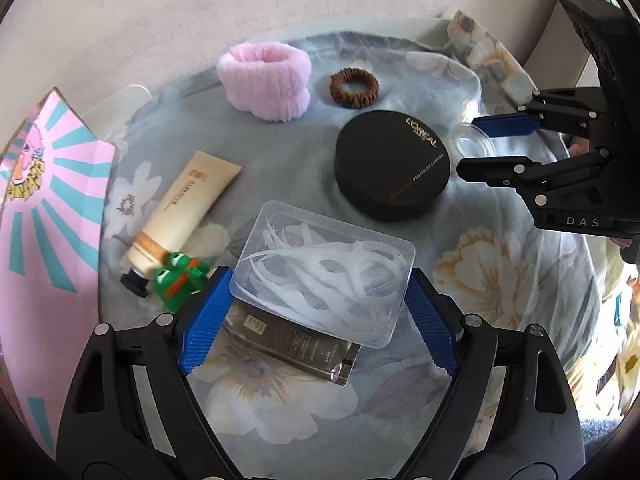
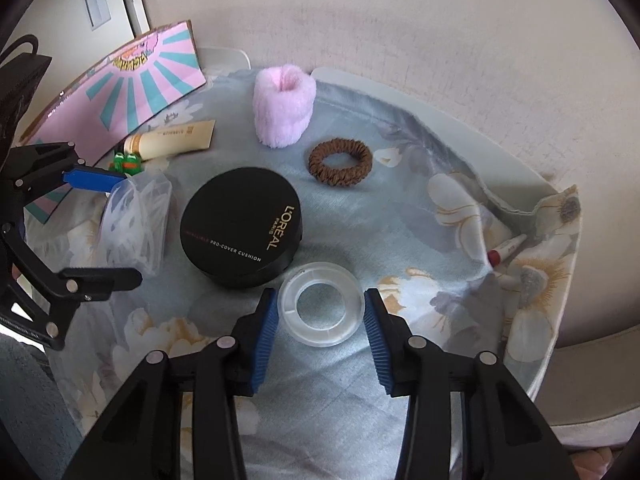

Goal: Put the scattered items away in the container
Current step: 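Grasp the clear box of white bands with the left tool while the right grasps the tape roll, then carry the clear box and tape roll into the cardboard box and release both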

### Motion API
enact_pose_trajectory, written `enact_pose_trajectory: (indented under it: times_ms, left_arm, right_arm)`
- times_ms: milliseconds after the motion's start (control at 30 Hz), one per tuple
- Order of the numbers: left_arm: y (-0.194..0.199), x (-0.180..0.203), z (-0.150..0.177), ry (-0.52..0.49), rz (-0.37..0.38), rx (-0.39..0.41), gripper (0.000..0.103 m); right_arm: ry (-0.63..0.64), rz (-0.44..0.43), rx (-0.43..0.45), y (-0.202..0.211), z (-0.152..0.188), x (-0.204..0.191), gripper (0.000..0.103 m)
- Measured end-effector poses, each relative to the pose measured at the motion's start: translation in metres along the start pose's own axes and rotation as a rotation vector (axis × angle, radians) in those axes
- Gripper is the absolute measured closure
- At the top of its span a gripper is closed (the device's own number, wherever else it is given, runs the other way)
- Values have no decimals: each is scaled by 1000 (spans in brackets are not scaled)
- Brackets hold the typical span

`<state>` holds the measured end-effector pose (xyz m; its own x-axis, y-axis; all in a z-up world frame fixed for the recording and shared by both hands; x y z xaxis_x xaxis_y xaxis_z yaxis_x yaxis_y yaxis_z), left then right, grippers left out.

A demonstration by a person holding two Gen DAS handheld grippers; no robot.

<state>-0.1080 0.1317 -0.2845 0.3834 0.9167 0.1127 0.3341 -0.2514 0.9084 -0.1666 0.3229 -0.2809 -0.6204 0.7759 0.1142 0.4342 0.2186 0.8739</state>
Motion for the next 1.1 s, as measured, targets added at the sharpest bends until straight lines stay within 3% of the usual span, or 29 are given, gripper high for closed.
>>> enact_pose_trajectory:
  times_ms: [367, 600, 800, 1100]
  left_arm:
    - [42, -8, -22, 17, -4, 96, 20]
    - [91, -24, -29, 50, -27, 155, 20]
    - [144, -61, -25, 127, -83, 204, 20]
    - [211, -150, 17, 328, -211, 248, 20]
  right_arm:
    - [-20, 20, 47, 26, -9, 3, 63]
    - [-11, 11, 85, 59, -26, -1, 63]
    - [71, -3, 154, 97, -73, -27, 64]
    - [264, -118, 278, 131, -172, -116, 64]
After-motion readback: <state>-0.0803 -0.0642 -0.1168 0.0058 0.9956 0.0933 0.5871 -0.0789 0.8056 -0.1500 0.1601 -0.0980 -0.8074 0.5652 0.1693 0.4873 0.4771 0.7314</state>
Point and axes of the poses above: each gripper's, at about its wrist camera, not at the fingertips, and y roughly against the way its jaws point, x to its right, z to its underside, the point moved 5 cm from there along -y, roughly the way its jaws point, and after that the axes turned 7 degrees about z, right-handed, at the moved point
